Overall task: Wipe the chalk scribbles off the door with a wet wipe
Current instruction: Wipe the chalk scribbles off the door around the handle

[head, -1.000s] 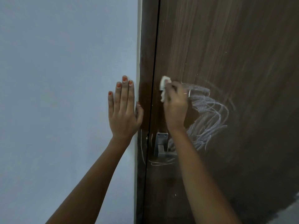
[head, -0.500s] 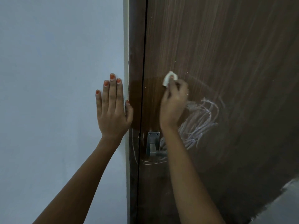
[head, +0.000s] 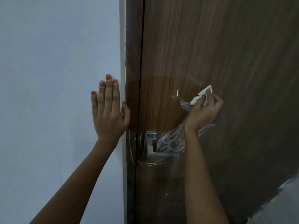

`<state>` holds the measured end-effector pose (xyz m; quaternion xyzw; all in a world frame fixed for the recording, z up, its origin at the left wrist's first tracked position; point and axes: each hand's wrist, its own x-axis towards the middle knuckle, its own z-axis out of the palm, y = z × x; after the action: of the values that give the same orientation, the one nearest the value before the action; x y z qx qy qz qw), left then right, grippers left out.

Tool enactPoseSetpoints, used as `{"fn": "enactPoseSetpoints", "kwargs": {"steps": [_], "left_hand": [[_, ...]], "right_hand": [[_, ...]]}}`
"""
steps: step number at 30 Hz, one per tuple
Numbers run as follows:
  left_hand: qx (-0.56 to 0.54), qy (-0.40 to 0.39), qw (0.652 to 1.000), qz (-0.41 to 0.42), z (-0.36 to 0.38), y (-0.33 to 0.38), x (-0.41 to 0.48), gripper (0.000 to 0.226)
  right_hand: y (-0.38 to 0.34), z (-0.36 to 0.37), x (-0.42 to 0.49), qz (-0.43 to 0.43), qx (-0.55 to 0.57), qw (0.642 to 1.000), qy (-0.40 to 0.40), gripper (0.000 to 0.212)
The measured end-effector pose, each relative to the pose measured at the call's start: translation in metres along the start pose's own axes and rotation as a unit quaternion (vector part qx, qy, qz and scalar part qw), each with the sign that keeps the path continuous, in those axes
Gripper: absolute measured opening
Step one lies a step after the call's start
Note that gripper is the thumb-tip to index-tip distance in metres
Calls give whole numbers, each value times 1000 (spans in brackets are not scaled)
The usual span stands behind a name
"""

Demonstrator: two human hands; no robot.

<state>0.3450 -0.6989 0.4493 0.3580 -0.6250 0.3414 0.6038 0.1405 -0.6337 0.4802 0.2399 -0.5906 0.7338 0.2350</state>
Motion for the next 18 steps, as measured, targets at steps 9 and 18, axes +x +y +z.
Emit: {"fn": "enactPoseSetpoints", "kwargs": {"steps": [9, 18], "left_hand": [[9, -8, 1000, -4, -1, -2, 0, 57], [13, -5, 1000, -1, 0, -1, 0, 57]], "right_hand": [[-56, 42, -61, -289, -36, 933, -210, 35], [24, -9, -27, -15, -9, 999, -36, 23]]}}
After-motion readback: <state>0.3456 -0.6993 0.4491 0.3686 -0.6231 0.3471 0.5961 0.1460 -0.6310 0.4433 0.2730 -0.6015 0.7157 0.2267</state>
